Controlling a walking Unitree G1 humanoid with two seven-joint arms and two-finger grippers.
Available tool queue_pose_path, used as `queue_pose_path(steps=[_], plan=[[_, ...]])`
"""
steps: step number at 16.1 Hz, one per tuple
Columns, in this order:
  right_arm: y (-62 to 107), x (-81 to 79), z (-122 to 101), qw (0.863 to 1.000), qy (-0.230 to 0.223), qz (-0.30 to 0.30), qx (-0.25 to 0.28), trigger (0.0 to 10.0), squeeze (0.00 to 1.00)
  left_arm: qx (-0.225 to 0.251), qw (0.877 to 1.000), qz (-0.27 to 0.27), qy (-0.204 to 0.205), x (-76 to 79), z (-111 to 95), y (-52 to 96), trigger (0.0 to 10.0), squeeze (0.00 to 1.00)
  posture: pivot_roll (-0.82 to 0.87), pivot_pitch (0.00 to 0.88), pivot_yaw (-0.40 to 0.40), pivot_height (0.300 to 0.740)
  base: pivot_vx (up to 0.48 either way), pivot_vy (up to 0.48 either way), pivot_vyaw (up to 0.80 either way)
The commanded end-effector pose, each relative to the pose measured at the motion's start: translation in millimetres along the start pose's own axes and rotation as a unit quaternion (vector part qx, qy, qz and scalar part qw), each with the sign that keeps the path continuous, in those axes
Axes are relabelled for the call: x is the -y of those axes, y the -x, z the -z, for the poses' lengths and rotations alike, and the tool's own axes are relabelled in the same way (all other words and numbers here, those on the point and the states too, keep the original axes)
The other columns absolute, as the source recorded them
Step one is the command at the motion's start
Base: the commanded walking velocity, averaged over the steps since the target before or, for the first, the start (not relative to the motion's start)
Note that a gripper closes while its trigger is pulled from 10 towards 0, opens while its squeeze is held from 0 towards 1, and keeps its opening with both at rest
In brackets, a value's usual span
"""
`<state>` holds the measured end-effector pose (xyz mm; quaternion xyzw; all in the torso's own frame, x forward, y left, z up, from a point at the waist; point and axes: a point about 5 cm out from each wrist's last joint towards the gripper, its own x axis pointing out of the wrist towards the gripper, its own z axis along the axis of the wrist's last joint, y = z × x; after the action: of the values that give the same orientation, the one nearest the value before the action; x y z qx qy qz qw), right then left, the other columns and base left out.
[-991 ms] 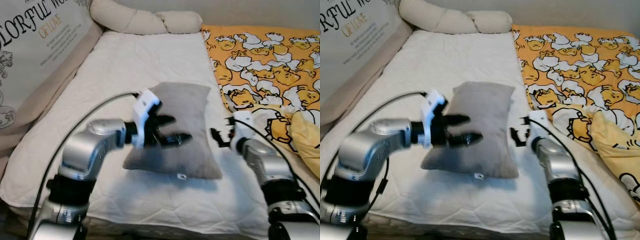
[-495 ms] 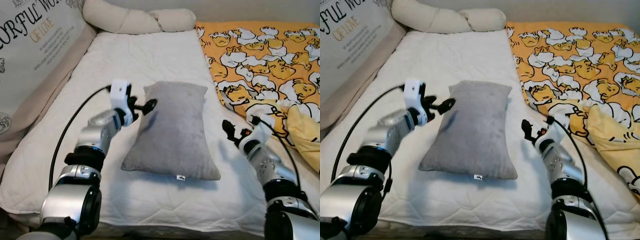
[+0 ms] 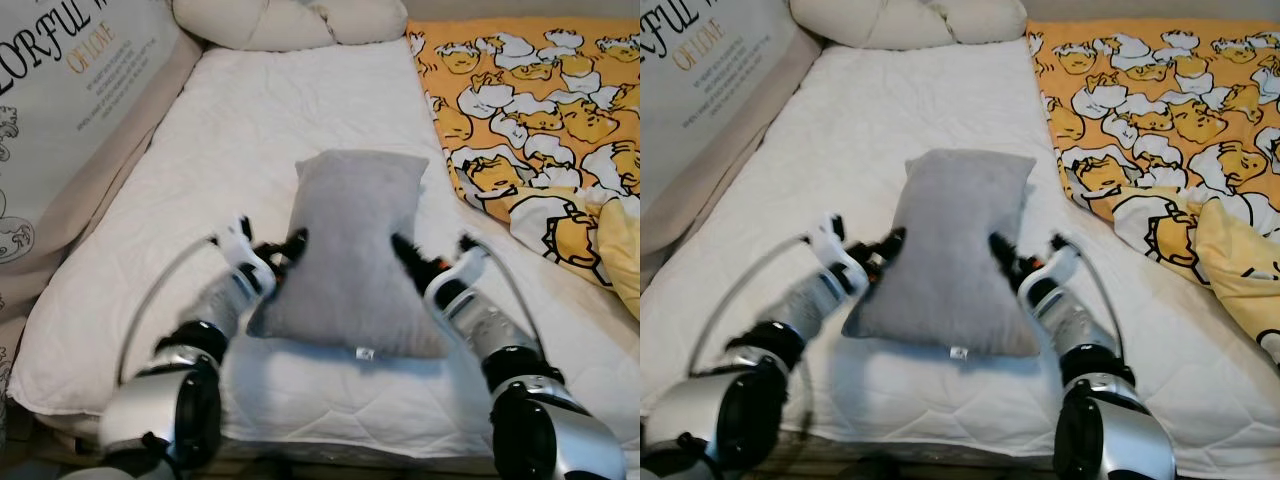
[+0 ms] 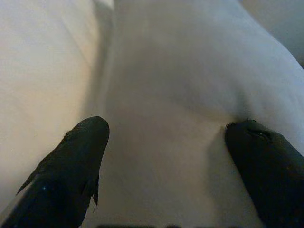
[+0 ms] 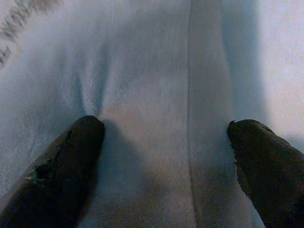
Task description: Clean up the room
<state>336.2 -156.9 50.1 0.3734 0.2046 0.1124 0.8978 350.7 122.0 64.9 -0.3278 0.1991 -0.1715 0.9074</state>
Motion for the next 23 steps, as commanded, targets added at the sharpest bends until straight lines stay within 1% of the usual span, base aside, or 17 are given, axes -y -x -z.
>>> queue_pose_path(steps=[1, 2, 3, 4, 5, 6, 7, 9, 11, 16, 17, 20, 21, 23], plan=[[-3.8, -4.6, 16, 0.999, -0.003, -0.001, -0.039, 10.0, 1.00, -0.048, 0.999, 0.011, -0.004, 3.6, 23, -0.7, 10.0, 1.00, -0.20, 0.097, 0.095, 0.740, 0.000, 0.000, 0.00], [-5.2, -5.6, 23, 0.998, 0.007, 0.008, -0.060, 10.0, 1.00, -0.092, 0.995, 0.026, -0.031, 8.1, 43, -0.6, 10.0, 1.00, -0.20, 0.088, 0.096, 0.740, 0.000, 0.000, 0.00], [-5.3, -6.2, 24, 0.998, 0.011, 0.003, -0.063, 10.0, 0.99, -0.096, 0.994, 0.032, -0.036, 9.2, 45, -0.5, 10.0, 1.00, -0.20, 0.082, 0.095, 0.740, 0.000, 0.000, 0.00], [-5.3, -7.5, 24, 0.998, 0.016, -0.010, -0.065, 0.7, 0.00, -0.098, 0.993, 0.034, -0.051, 9.9, 49, -0.4, 10.0, 1.00, -0.20, 0.072, 0.095, 0.740, 0.000, 0.000, 0.00], [-4.9, -7.5, 24, 0.997, 0.024, -0.016, -0.068, 0.0, 0.00, -0.101, 0.993, 0.037, -0.041, 9.5, 51, 0.4, 9.3, 1.00, -0.19, 0.061, 0.094, 0.740, 0.000, 0.000, 0.00], [-4.4, -7.0, 24, 0.997, 0.024, -0.020, -0.068, 0.0, 0.00, -0.107, 0.993, 0.042, -0.032, 8.4, 52, 1.8, 0.0, 0.14, -0.19, 0.049, 0.094, 0.740, 0.000, 0.000, 0.00], [-4.2, -7.2, 24, 0.997, 0.018, -0.025, -0.067, 0.0, 0.00, -0.111, 0.992, 0.048, -0.031, 8.3, 53, 2.6, 0.0, 0.00, -0.19, 0.046, 0.094, 0.740, 0.000, 0.000, 0.00], [-2.7, -6.3, 29, 0.996, 0.032, -0.033, -0.083, 0.0, 0.00, -0.119, 0.990, 0.065, -0.044, 7.0, 55, 5.2, 0.0, 0.00, -0.18, 0.022, 0.097, 0.740, 0.000, 0.000, 0.00], [-2.4, -7.1, 30, 0.996, 0.031, -0.043, -0.077, 0.0, 0.00, -0.130, 0.988, 0.060, -0.057, 5.6, 57, 6.1, 0.0, 0.00, -0.18, 0.006, 0.098, 0.740, 0.000, 0.000, 0.00], [-3.1, -8.4, 32, 0.996, 0.027, -0.045, -0.067, 0.0, 0.00, -0.117, 0.989, 0.049, -0.070, 5.7, 55, 4.7, 0.0, 0.00, -0.17, 0.000, 0.097, 0.740, 0.000, 0.000, 0.00], [-3.0, -8.7, 33, 0.996, 0.025, -0.046, -0.066, 0.0, 0.00, -0.111, 0.990, 0.058, -0.070, 8.7, 54, 3.5, 0.0, 0.00, -0.17, 0.000, 0.097, 0.740, 0.000, 0.000, 0.00], [-3.7, -9.2, 35, 0.996, 0.026, -0.040, -0.069, 0.0, 0.00, -0.114, 0.988, 0.074, -0.072, 11.6, 55, 3.2, 0.0, 0.00, -0.17, 0.000, 0.099, 0.740, 0.000, 0.000, 0.00], [-4.3, -10.6, 38, 0.996, 0.030, -0.041, -0.079, 0.0, 0.00, -0.114, 0.988, 0.074, -0.077, 11.9, 56, 3.2, 0.0, 0.00, -0.16, 0.000, 0.105, 0.740, 0.000, 0.000, 0.00], [-5.6, -12.8, 39, 0.995, 0.037, -0.042, -0.079, 0.0, 0.00, -0.114, 0.986, 0.075, -0.092, 13.1, 55, 2.5, 0.0, 0.00, -0.16, 0.000, 0.110, 0.740, 0.000, 0.000, 0.00]])
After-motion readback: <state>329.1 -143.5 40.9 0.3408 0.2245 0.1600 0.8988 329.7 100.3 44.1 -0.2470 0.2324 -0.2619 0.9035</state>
